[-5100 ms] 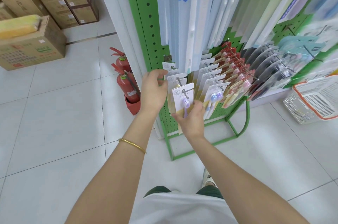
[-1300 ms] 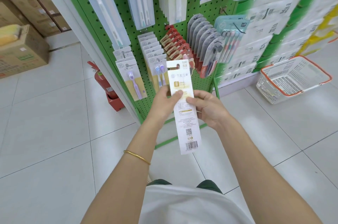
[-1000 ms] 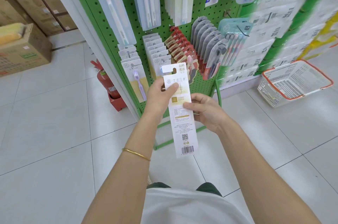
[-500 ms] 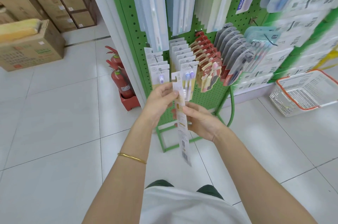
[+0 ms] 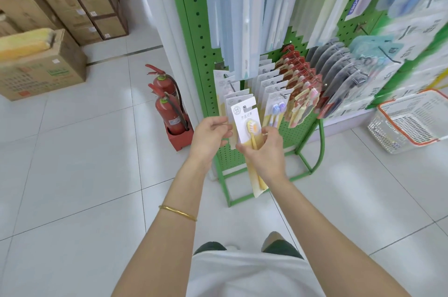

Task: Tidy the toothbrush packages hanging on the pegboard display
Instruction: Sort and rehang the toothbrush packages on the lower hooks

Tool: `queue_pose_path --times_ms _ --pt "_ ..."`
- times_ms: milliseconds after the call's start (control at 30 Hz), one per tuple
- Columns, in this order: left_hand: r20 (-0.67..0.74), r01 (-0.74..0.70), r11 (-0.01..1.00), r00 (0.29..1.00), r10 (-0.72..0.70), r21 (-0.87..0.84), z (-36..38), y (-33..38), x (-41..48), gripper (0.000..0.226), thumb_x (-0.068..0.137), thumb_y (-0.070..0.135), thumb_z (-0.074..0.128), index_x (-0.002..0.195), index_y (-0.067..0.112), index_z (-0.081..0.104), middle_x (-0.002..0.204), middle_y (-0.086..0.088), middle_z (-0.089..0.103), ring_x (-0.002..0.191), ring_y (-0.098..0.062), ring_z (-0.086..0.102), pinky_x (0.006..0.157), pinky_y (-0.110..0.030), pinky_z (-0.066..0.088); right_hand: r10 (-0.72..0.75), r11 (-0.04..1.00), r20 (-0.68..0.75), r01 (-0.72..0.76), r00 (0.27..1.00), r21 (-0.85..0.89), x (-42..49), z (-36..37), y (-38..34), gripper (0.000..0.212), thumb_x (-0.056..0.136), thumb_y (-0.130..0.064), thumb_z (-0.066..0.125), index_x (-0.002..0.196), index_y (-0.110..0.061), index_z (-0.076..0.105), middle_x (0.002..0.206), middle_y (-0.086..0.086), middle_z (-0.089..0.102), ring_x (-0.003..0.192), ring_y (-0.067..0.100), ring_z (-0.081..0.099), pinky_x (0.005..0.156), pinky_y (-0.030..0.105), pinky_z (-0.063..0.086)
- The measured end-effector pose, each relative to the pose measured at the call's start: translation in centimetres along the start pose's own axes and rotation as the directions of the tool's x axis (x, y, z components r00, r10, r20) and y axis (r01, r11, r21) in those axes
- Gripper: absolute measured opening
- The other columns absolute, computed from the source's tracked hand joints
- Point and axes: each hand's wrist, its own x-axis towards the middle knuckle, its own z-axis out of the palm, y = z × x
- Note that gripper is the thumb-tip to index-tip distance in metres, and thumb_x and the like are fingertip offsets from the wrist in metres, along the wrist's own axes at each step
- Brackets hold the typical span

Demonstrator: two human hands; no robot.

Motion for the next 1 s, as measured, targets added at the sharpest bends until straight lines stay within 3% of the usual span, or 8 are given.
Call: queue_pose_path --times_ms 133,267,400,533,733,867,1000 --pt "-0.007 0.000 1.000 1.000 0.000 0.005 -0.3 0.1 1.1 0.024 0.095 0.004 0.046 0.117 0.009 0.055 0.107 -0.005 0.065 0.090 -0.013 0.062 0.080 -0.027 0.050 -0.020 1.000 -0.059 0.018 0.998 -0.022 0.6 1.4 -0.1 0.073 0.069 -0.038 0.081 0.125 -0.008 0.044 0.114 0.001 0.046 0.102 0.014 0.042 0.087 0.026 0.038" --pt "-0.056 -0.020 1.000 0.998 0.021 0.009 -0.5 0.2 2.2 0.022 0.095 0.004 0.048 0.114 0.009 0.057 0.098 -0.001 0.064 0.084 -0.011 0.060 0.079 -0.026 0.051 -0.018 0.999 -0.066 0.016 0.998 -0.027 1.3 2.6 0.0 0.073 0.072 -0.036 0.081 0.126 -0.006 0.042 0.120 0.005 0.047 0.109 0.020 0.045 0.082 0.023 0.034" --pt "-0.144 -0.056 0.998 0.988 0.057 0.011 -0.7 0.5 3.3 0.019 0.094 0.003 0.050 0.110 0.009 0.057 0.086 0.002 0.058 0.074 -0.007 0.057 0.074 -0.023 0.050 0.006 1.000 -0.042 -0.007 0.999 -0.025 2.5 3.8 -0.1 0.072 0.073 -0.034 0.080 0.124 -0.003 0.040 0.120 0.008 0.046 0.106 0.024 0.048 0.078 0.025 0.036" --pt "-0.198 -0.121 0.991 0.972 0.130 0.056 -1.0 1.3 4.6 0.021 0.094 0.004 0.048 0.113 0.010 0.056 0.089 0.003 0.055 0.077 -0.009 0.055 0.073 -0.023 0.050 0.004 1.000 -0.024 -0.004 1.000 -0.022 3.9 4.8 -0.5 0.066 0.075 -0.031 0.080 0.119 -0.002 0.040 0.113 0.005 0.044 0.098 0.021 0.048 0.075 0.025 0.038" --pt "-0.196 -0.205 0.950 0.947 0.253 0.237 -1.1 2.9 7.7 0.028 0.093 0.008 0.049 0.120 0.011 0.057 0.105 0.001 0.056 0.096 -0.016 0.055 0.092 -0.039 0.050 -0.002 1.000 -0.017 0.002 1.000 -0.014 4.8 5.3 -0.4 0.063 0.074 -0.028 0.080 0.116 -0.002 0.040 0.107 0.000 0.036 0.096 0.016 0.039 0.074 0.017 0.030" --pt "-0.127 -0.285 0.859 0.921 0.369 0.426 -0.8 3.6 9.6 0.031 0.092 0.009 0.054 0.122 0.007 0.058 0.118 -0.007 0.060 0.095 -0.014 0.054 0.089 -0.027 0.046 -0.017 0.999 0.021 0.018 1.000 -0.036 5.0 5.2 -0.3 0.068 0.075 -0.029 0.079 0.121 0.000 0.038 0.115 0.006 0.041 0.107 0.022 0.043 0.079 0.023 0.034" --pt "-0.052 -0.310 0.770 0.913 0.405 0.557 -0.4 4.0 11.2 0.029 0.092 0.016 0.057 0.120 0.010 0.060 0.114 -0.010 0.058 0.088 -0.017 0.054 0.081 -0.022 0.040 -0.003 0.996 0.060 0.009 0.998 -0.094 5.0 4.8 -0.2 0.076 0.075 -0.035 0.078 0.128 -0.001 0.035 0.124 0.009 0.043 0.111 0.025 0.046 0.086 0.036 0.043"
